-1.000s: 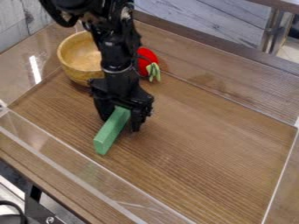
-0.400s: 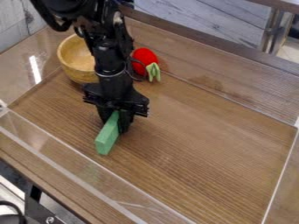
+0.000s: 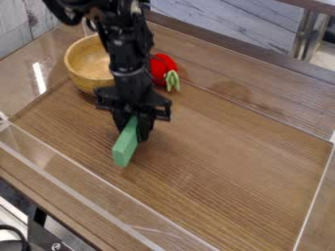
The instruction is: Put the green stick in the brown bowl
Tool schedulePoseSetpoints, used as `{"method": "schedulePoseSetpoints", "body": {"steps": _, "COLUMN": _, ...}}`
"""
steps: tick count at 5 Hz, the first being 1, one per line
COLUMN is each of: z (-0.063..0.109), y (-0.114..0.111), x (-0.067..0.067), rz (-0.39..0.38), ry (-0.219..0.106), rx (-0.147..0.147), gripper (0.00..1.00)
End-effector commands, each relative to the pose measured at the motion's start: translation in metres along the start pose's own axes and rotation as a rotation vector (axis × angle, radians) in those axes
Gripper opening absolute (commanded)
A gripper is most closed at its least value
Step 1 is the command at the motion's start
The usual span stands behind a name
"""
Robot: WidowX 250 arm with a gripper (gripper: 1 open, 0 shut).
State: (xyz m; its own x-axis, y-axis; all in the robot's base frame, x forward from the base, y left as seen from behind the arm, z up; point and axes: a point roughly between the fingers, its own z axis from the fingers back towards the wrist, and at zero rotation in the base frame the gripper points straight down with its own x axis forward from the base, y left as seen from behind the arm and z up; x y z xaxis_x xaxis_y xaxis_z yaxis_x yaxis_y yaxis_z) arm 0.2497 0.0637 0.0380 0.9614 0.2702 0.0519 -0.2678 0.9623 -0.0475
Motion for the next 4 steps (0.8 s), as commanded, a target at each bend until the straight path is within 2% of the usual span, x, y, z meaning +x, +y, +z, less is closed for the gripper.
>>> {"method": "schedulePoseSetpoints", "body": {"steps": 1, "z": 0.037, "y": 0.011, "x": 0.018, "rz": 0.041, "ry": -0.086, "rx": -0.018, "gripper": 0.0}}
{"method": "schedulePoseSetpoints", "body": {"steps": 3, "z": 0.083, "y": 0.01, "x": 0.024, "rz": 0.055, "ry": -0.136, "rx": -0.073, "gripper": 0.0}}
{"method": "schedulePoseSetpoints", "body": {"steps": 4, "z": 0.098, "y": 0.022, "x": 0.028, "rz": 0.077, "ry": -0.161, "rx": -0.091, "gripper": 0.0}}
